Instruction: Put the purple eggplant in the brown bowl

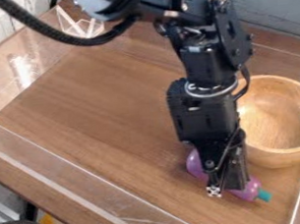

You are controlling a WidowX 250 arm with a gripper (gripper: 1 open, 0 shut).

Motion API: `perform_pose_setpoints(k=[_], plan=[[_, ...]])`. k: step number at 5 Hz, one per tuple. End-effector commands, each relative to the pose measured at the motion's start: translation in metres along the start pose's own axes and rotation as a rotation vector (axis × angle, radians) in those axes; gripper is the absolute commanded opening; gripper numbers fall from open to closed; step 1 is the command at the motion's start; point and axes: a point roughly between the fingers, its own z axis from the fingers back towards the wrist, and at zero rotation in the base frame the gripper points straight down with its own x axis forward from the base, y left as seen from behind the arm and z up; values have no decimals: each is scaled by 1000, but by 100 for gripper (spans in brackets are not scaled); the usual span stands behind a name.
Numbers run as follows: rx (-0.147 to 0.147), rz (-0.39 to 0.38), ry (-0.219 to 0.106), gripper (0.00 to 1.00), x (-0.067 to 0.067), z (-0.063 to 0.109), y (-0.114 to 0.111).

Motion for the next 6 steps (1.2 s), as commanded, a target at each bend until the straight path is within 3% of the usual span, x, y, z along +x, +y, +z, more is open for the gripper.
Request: perform_pose_setpoints(k=[1, 6], plan=[[-40, -15, 22, 0, -8, 11, -3], [-33, -31, 7, 0, -25, 10, 6]])
